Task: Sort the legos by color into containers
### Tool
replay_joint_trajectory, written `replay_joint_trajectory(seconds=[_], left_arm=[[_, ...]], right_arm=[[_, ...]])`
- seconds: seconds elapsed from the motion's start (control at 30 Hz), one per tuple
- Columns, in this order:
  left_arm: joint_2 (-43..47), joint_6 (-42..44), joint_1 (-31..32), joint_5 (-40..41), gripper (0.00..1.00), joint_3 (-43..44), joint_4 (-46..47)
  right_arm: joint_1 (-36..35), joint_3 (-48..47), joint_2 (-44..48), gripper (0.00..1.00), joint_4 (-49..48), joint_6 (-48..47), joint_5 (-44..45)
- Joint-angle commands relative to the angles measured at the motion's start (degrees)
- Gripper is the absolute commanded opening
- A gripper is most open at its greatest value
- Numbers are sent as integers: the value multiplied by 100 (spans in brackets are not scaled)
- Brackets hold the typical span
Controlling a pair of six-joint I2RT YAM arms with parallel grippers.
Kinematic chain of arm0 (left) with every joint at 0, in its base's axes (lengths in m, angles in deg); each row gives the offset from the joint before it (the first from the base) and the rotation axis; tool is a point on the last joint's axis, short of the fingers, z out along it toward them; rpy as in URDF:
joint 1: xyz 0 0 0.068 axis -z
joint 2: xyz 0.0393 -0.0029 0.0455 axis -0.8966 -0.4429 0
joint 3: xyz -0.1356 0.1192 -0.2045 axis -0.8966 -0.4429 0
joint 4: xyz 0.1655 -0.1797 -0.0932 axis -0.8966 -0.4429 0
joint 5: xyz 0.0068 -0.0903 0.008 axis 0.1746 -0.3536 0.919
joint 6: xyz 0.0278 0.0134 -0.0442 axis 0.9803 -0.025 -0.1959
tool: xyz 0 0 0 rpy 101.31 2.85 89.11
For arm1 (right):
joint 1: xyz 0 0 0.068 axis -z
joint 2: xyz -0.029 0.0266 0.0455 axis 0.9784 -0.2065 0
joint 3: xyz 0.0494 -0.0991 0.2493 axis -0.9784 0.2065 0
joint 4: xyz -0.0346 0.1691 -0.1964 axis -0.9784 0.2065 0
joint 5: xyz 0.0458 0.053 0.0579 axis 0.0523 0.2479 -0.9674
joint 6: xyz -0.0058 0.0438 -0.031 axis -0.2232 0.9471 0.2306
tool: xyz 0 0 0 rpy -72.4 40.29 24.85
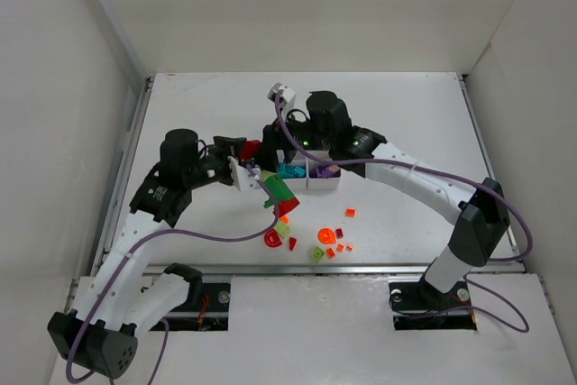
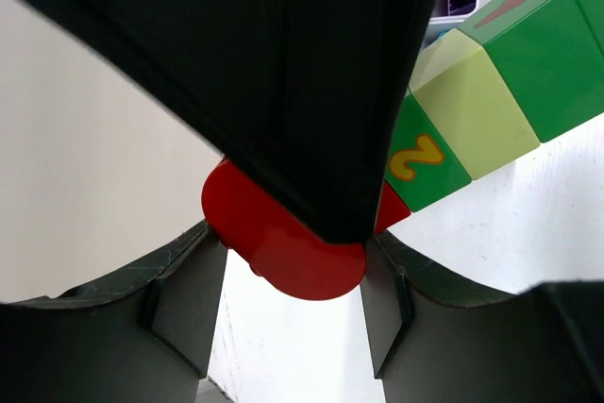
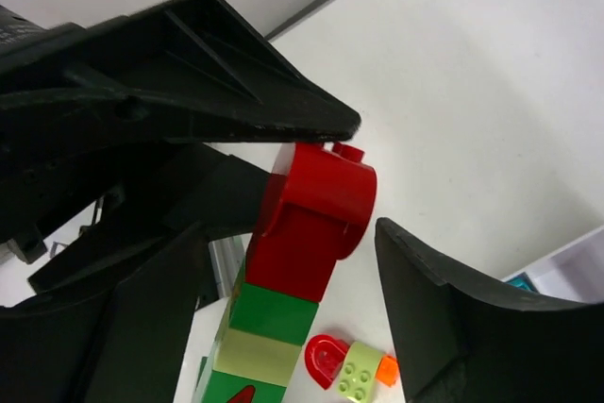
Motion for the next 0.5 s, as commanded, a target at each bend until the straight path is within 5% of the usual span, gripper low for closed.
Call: replay_joint_trajectory(seconds=[0.0,0.2,0.3,0.47], left_arm=[[141,-207,40,-154,0,46,283],[141,-313,40,-48,0,46,336],[141,-313,40,-48,0,46,336],[194,-252,40,-276,0,-6,231]], right_arm=[[-55,165,-23,76,-363,184,-39],[-55,473,48,76,-363,307,14],[-55,526,48,65,-363,369,76],[-55,306,-22,11,-363,369,-135]])
